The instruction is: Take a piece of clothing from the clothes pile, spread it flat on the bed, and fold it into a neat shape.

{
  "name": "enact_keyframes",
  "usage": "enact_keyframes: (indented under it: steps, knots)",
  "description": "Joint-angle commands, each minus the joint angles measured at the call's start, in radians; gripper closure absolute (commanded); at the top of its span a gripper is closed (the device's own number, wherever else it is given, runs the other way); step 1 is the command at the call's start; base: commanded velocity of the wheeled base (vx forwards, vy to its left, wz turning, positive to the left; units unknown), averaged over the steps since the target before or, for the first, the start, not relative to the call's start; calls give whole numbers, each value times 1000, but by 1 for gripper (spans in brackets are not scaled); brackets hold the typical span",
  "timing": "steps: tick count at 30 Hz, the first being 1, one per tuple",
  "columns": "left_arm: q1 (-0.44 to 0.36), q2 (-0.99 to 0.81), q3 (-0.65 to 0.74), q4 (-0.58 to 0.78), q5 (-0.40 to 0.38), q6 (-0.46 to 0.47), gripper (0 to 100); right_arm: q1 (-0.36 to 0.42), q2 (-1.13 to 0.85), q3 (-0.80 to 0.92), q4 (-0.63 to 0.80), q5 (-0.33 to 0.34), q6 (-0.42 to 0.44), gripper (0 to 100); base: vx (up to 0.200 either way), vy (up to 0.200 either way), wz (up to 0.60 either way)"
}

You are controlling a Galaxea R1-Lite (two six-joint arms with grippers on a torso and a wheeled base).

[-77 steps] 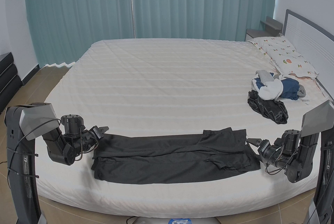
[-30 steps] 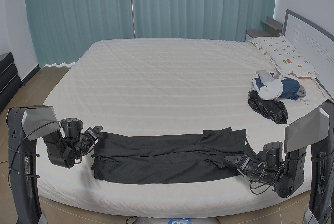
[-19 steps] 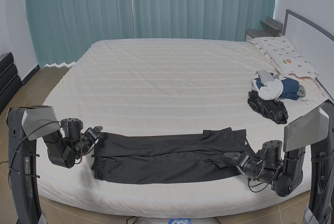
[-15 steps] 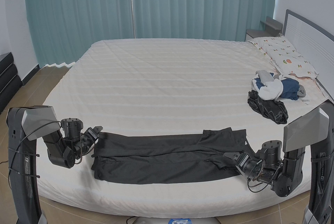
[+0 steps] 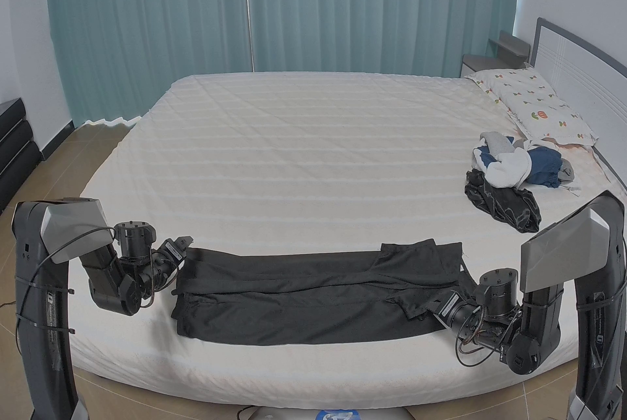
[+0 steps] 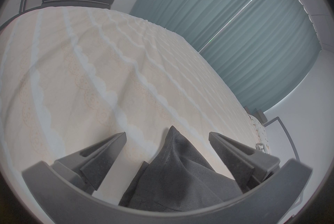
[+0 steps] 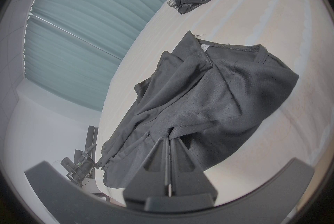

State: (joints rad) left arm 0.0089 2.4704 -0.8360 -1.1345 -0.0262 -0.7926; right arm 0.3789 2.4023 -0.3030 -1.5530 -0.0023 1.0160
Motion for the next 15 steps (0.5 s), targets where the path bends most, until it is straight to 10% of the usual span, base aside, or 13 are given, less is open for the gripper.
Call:
enact_keyframes:
  steps: [1,12,13,15]
  knots:
    - [0,1,0,-1,0,-1,0,8,-34,24,-9,1,-2,100,0,0,0]
    - [0,-1,1,-1,0,-1,0,-15,-6,64,-9,15,-91,100,0,0,0]
    - [2,-2,8,-1,0,-1,0,-17,-3,77,-9,15,-119,0,0,0,0]
    - [2,-5,15,-1,0,-1,0,-12,-15,93,-9,16,-126,0,0,0,0]
